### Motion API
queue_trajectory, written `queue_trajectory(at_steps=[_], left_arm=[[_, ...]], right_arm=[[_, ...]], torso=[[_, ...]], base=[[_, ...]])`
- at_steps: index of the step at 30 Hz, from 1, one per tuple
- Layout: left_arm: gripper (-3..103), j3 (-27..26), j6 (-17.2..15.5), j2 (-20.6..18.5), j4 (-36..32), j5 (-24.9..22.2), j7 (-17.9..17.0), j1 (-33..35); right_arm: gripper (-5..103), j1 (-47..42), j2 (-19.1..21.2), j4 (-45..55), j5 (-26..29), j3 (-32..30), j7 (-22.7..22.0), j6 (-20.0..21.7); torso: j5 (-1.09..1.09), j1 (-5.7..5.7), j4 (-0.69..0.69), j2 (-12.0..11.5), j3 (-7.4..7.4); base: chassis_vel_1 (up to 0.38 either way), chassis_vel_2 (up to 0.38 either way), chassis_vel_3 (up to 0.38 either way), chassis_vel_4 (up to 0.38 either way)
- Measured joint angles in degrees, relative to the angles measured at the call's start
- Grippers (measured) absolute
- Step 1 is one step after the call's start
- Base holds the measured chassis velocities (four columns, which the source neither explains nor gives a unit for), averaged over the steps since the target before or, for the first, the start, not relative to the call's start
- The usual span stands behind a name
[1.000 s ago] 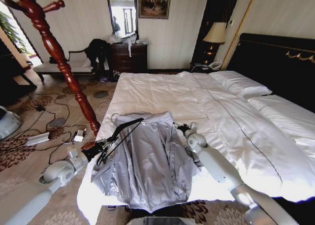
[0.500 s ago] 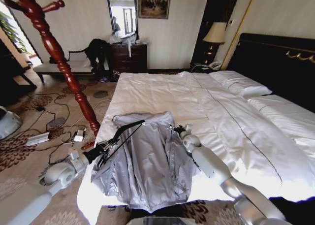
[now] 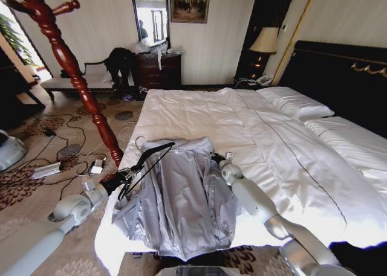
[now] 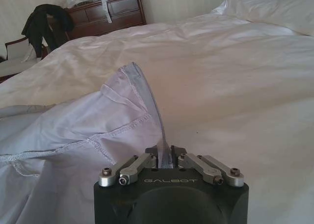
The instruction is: Pick up the clothes from the bed and hang them on the clothes hanger.
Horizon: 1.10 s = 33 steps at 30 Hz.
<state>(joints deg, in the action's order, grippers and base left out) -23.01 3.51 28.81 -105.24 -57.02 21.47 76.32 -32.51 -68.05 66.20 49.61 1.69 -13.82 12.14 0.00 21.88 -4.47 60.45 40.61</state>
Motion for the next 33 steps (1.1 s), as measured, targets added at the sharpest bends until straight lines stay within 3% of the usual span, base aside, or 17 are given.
queue_trajectory(at_steps=[2, 5, 18, 28, 33], left_arm=[[15, 0.13, 0.00, 0.03, 0.01, 0.19, 0.08, 0.16], [15, 0.37, 0.12, 0.30, -0.09, 0.34, 0.13, 0.62], [15, 1.45, 0.39, 0.19, -1.20, 1.00, 0.35, 1.52], [15, 6.18, -0.45, 0.53, -5.08, 1.04, 0.02, 1.22], [15, 6.75, -0.99, -0.04, -5.09, 0.50, 0.29, 0.53]], right_arm=[[16, 0.00, 0.04, 0.31, 0.05, 0.21, -0.14, 0.01], [2, 0.00, 0.09, 0.73, 0.13, 0.89, -0.43, 0.04], [0, 0.06, 1.85, 2.04, 0.02, 1.05, -1.05, 0.04], [0, -0.52, 11.04, 15.36, -0.49, 2.06, -2.93, 1.26], [0, -0.83, 13.79, 20.66, -0.09, 2.37, -3.11, 1.60]], torso=[[0.00, 0.00, 0.01, 0.00, 0.00], [0.00, 0.00, 0.02, 0.00, 0.00], [0.00, 0.00, 0.01, 0.00, 0.00], [0.01, 0.00, 0.00, 0.00, 0.00], [0.00, 0.00, 0.01, 0.00, 0.00]], base=[[0.000, 0.000, 0.000, 0.000], [0.000, 0.000, 0.000, 0.000], [0.000, 0.000, 0.000, 0.000], [0.000, 0.000, 0.000, 0.000], [0.000, 0.000, 0.000, 0.000]])
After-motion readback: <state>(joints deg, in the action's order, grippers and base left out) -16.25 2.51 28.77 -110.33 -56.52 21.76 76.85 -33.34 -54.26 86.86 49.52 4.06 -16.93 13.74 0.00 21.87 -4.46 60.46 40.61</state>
